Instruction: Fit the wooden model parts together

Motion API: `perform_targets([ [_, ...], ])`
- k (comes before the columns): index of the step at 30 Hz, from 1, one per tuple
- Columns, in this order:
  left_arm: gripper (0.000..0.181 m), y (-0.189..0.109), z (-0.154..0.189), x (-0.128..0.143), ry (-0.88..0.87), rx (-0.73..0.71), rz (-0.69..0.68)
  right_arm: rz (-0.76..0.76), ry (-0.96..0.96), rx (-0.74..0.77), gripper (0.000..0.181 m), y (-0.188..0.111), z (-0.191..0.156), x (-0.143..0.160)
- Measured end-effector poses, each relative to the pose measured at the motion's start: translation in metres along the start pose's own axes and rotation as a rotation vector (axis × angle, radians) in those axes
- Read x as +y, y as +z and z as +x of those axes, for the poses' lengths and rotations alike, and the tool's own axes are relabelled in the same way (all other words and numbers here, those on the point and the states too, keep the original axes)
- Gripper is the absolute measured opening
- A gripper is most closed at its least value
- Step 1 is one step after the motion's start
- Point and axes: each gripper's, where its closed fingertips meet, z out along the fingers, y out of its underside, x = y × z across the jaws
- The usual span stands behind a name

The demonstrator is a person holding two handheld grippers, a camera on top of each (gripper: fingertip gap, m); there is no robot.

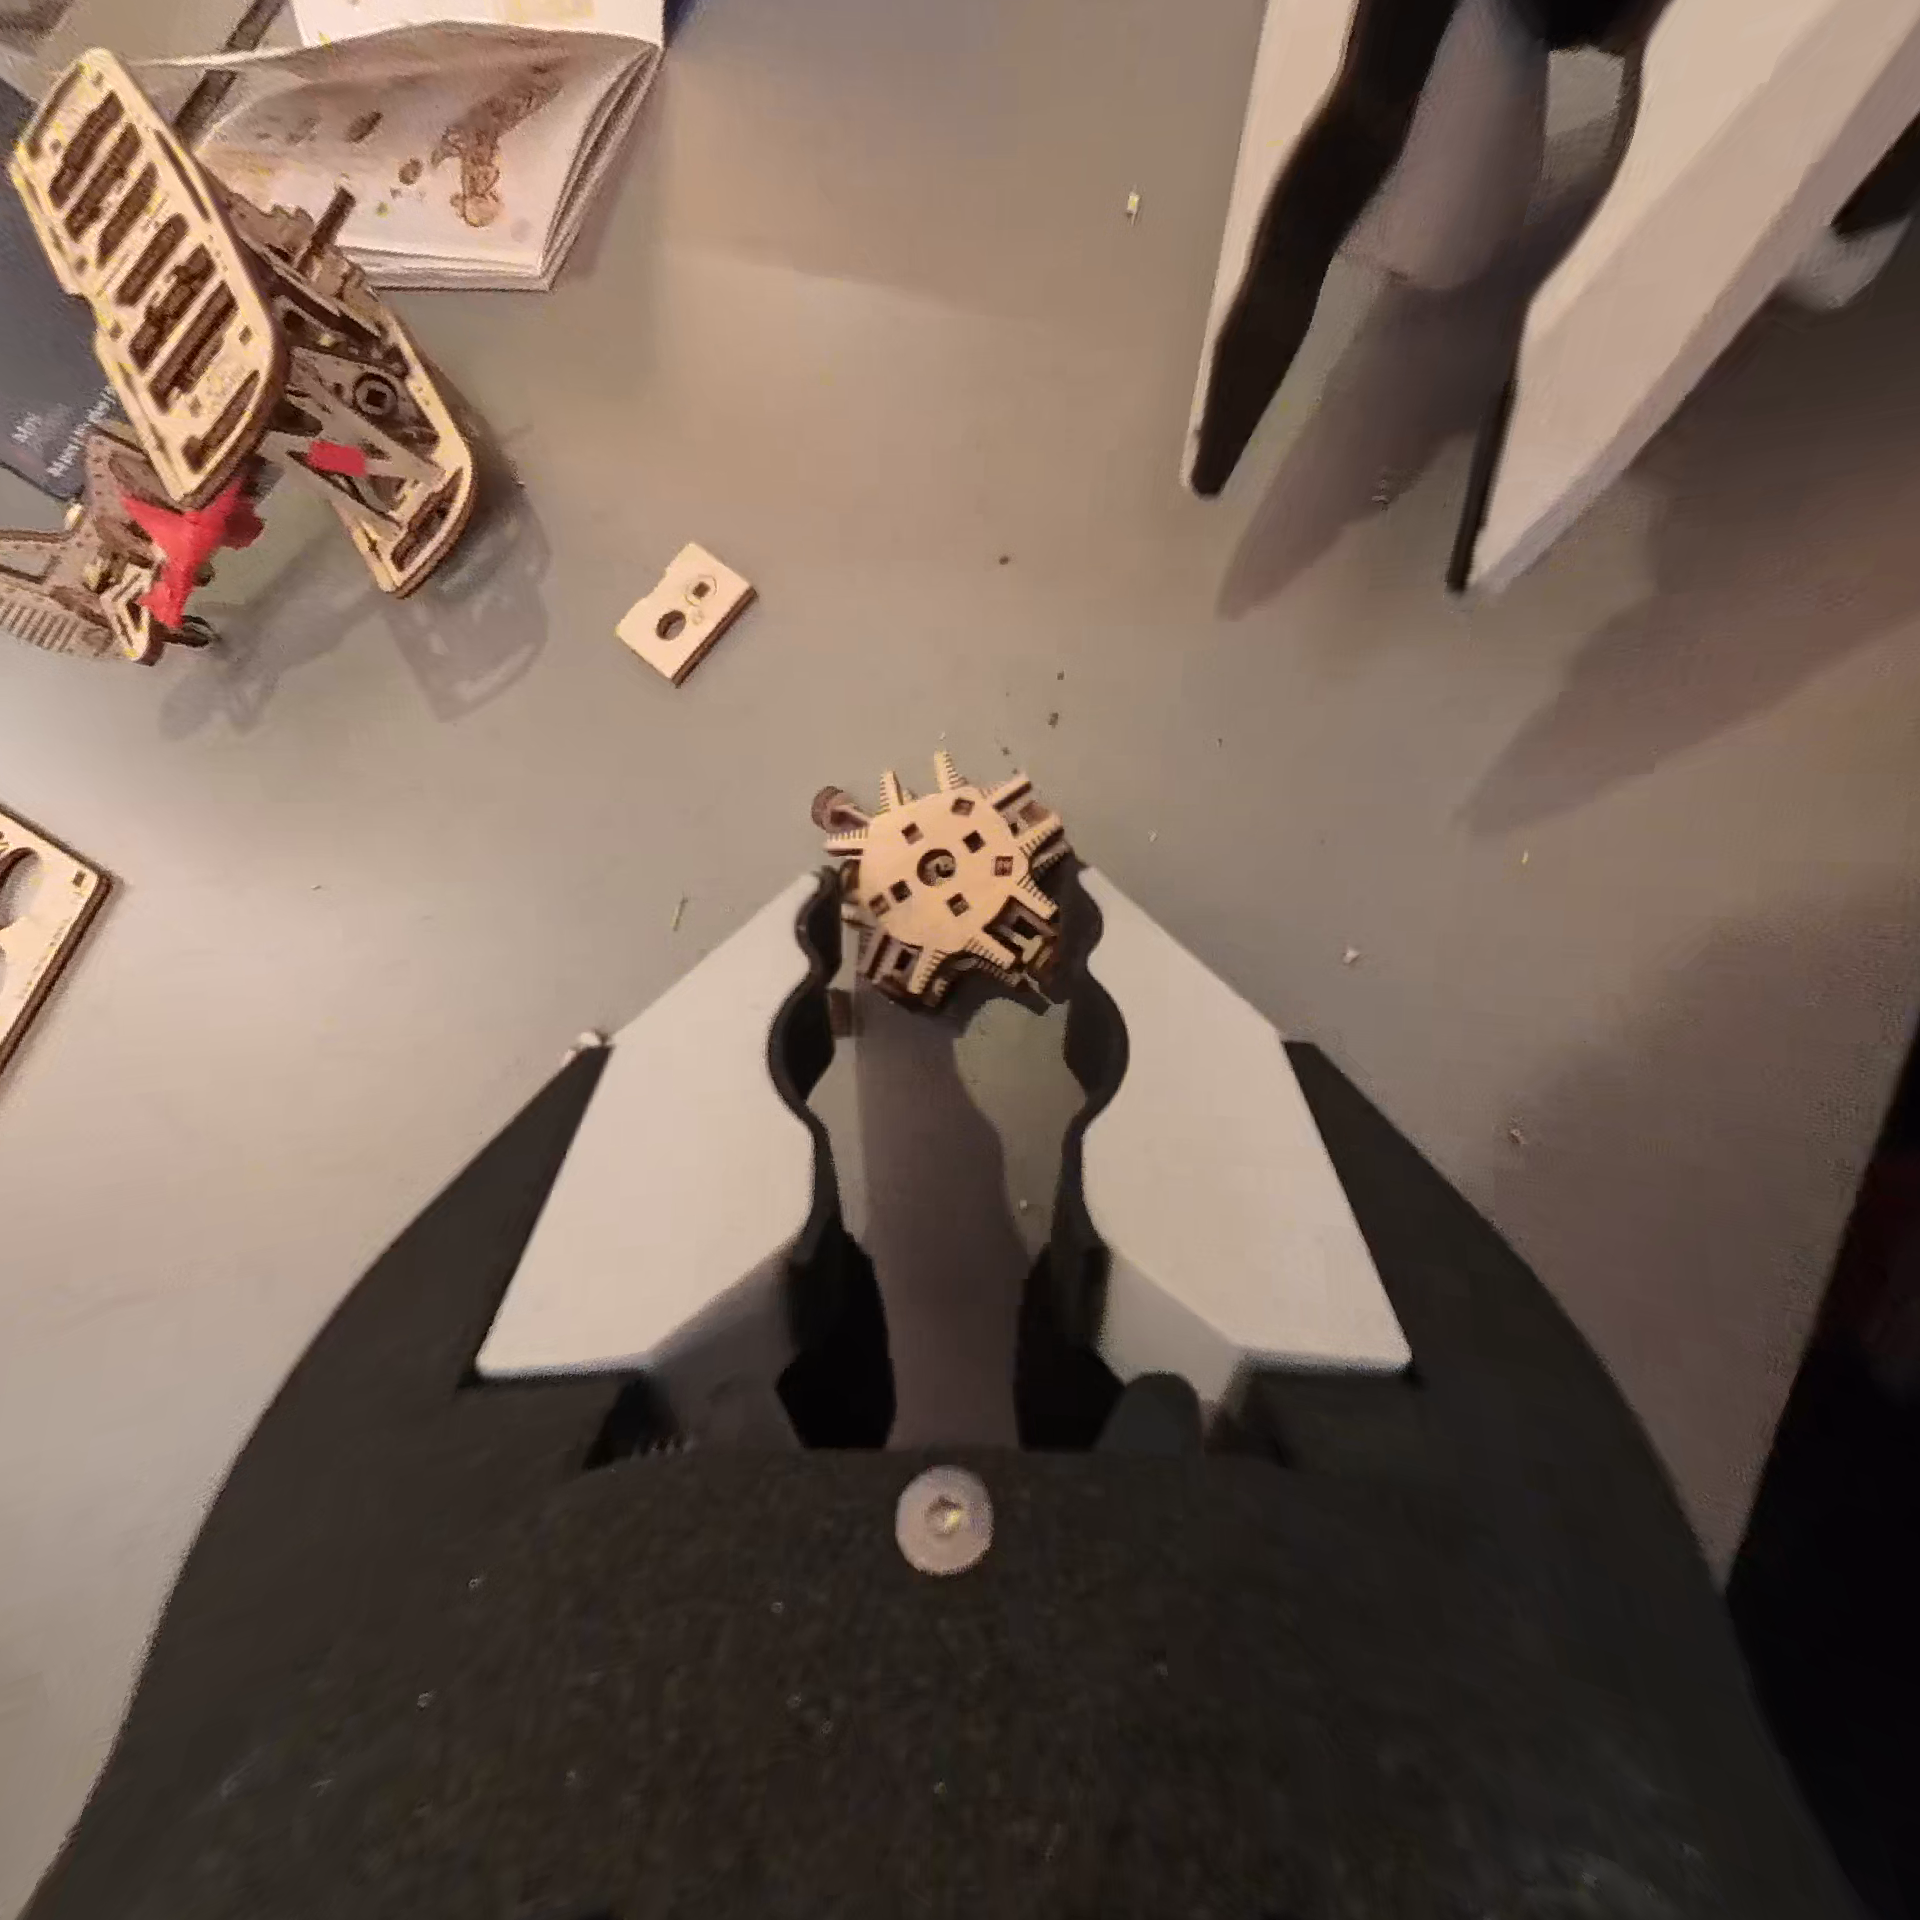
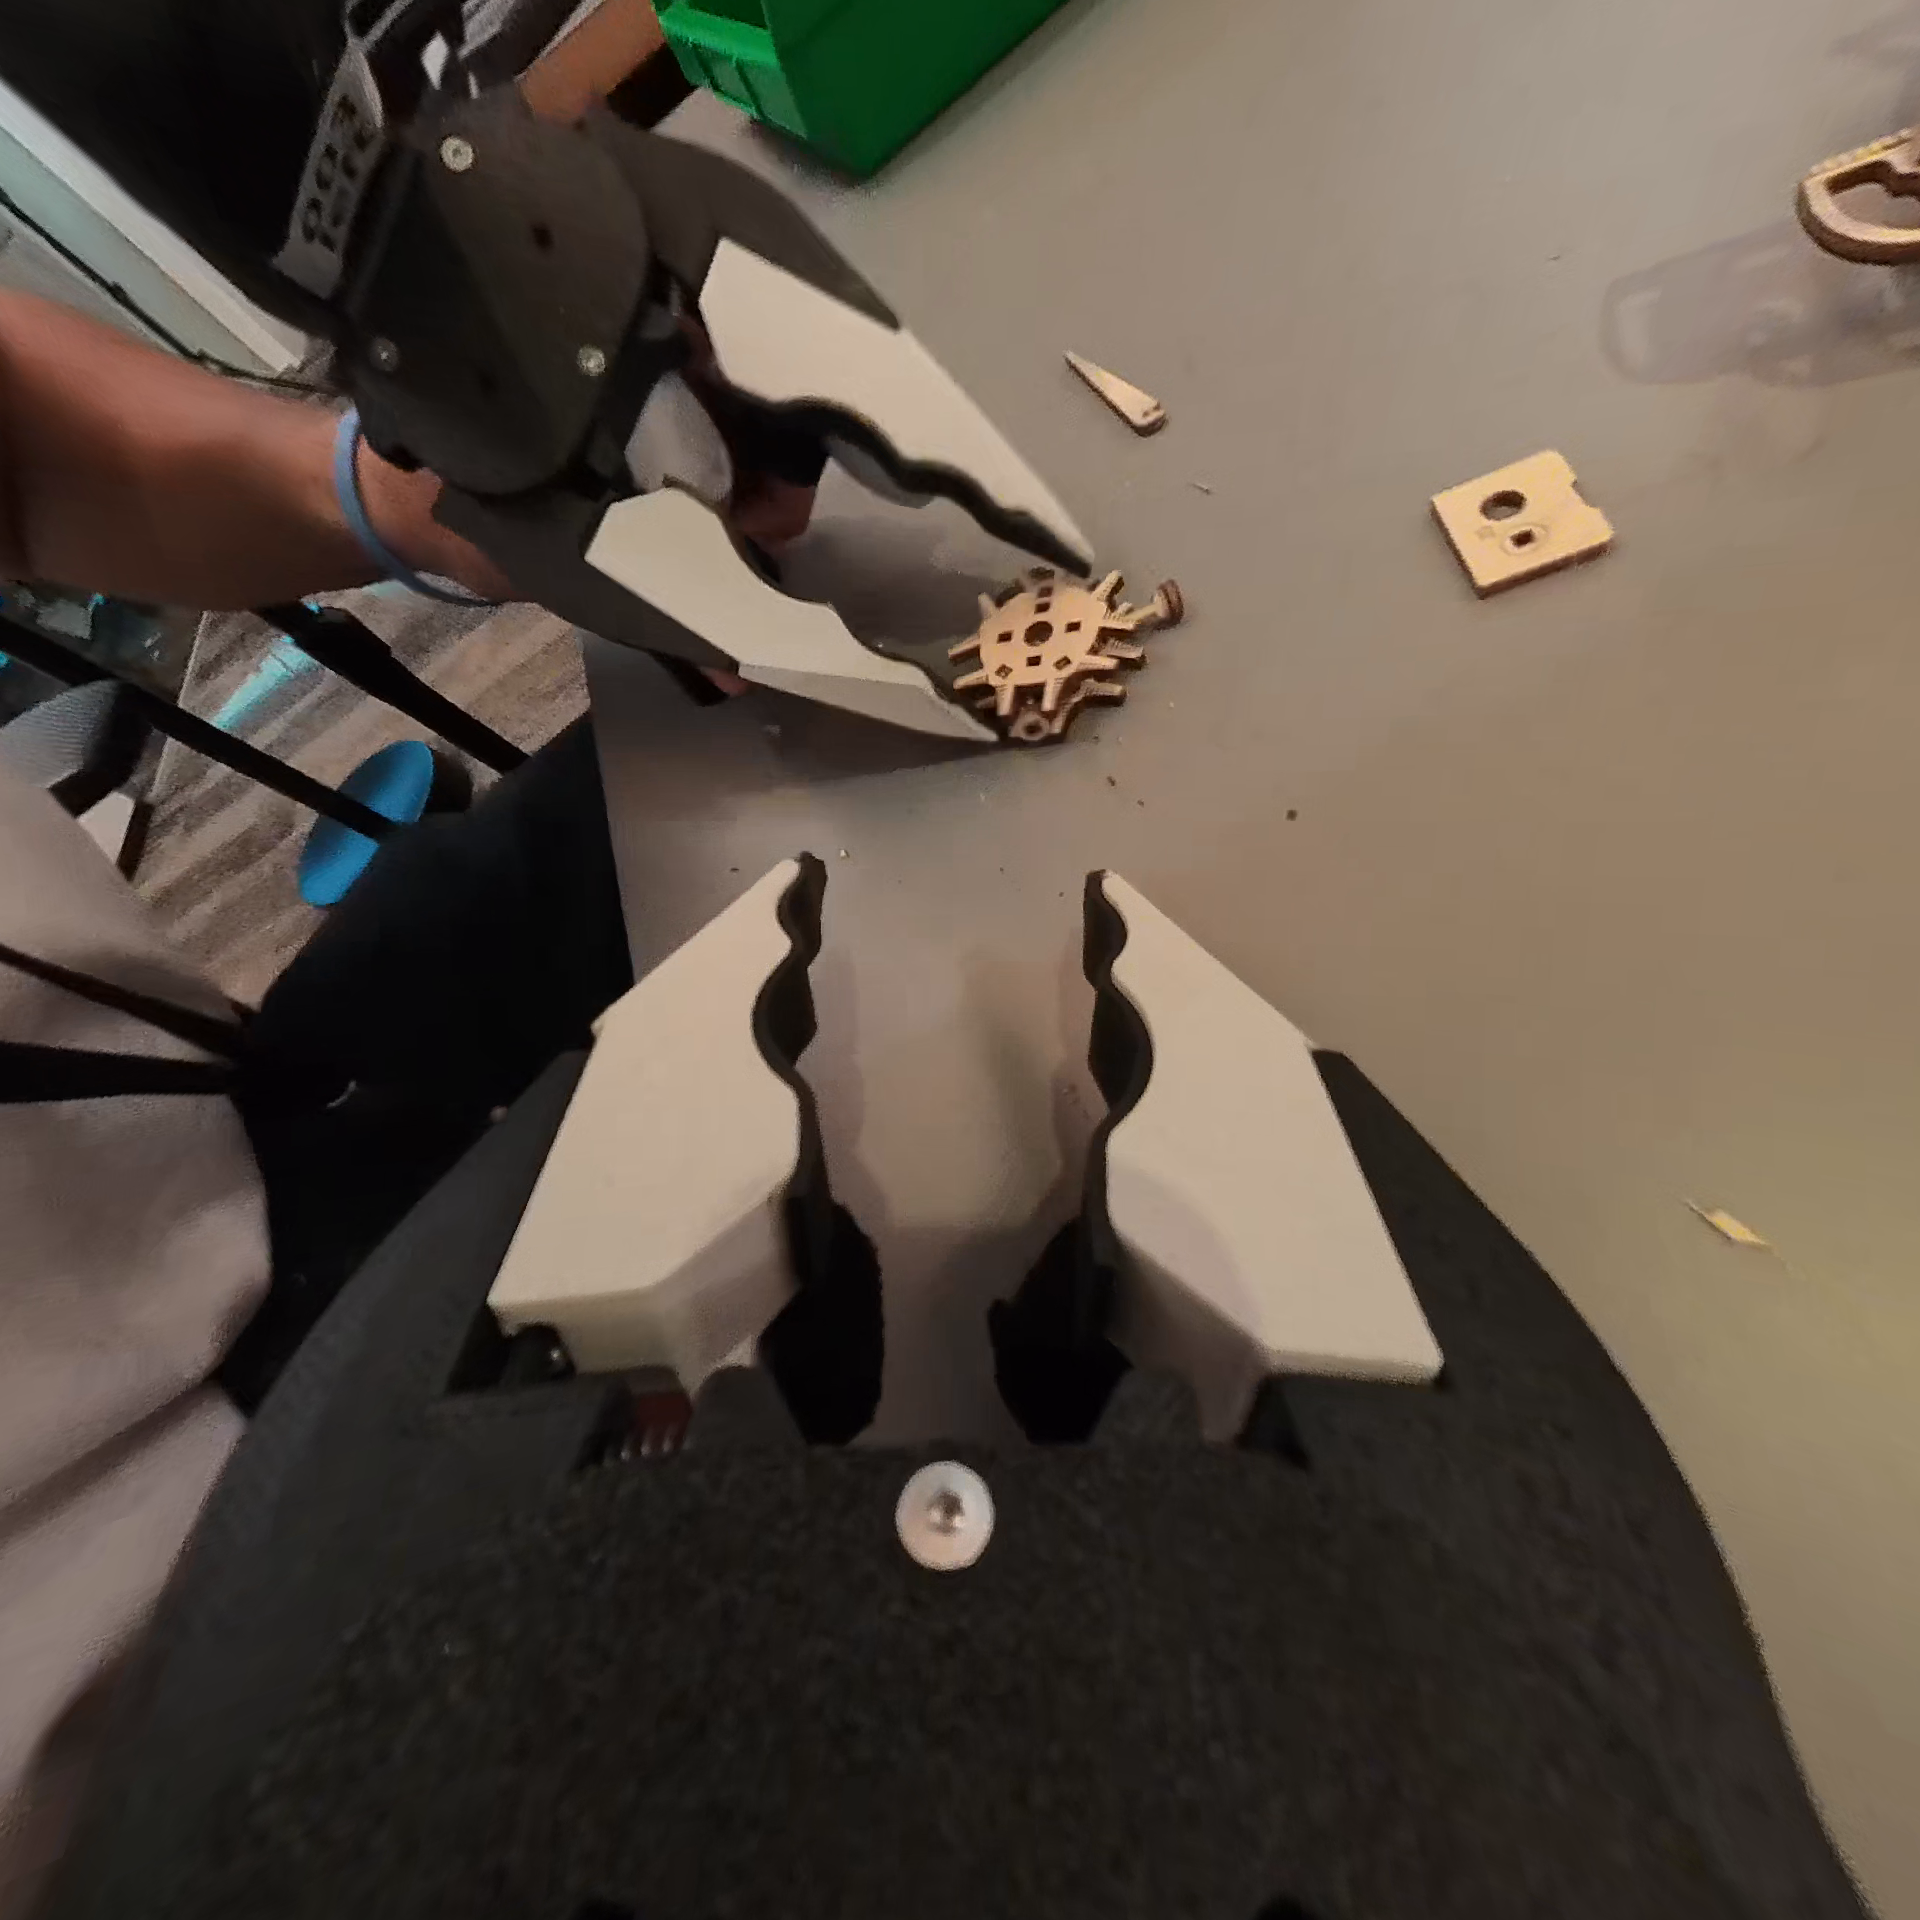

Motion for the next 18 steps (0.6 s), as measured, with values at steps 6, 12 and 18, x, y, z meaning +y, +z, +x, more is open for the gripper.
perform_targets([
  [6,0.038,-0.010,0.006,-0.011,0.003,0.027,0.027,0.066,0.105,-0.026,0.046,-0.017,-0.005,-0.013],
  [12,0.002,-0.032,0.030,-0.028,-0.045,0.107,0.166,0.084,0.159,-0.043,0.044,-0.016,-0.010,-0.011],
  [18,0.002,-0.041,0.033,-0.024,0.015,0.024,0.175,-0.082,0.022,0.100,0.043,-0.012,0.009,0.023],
])
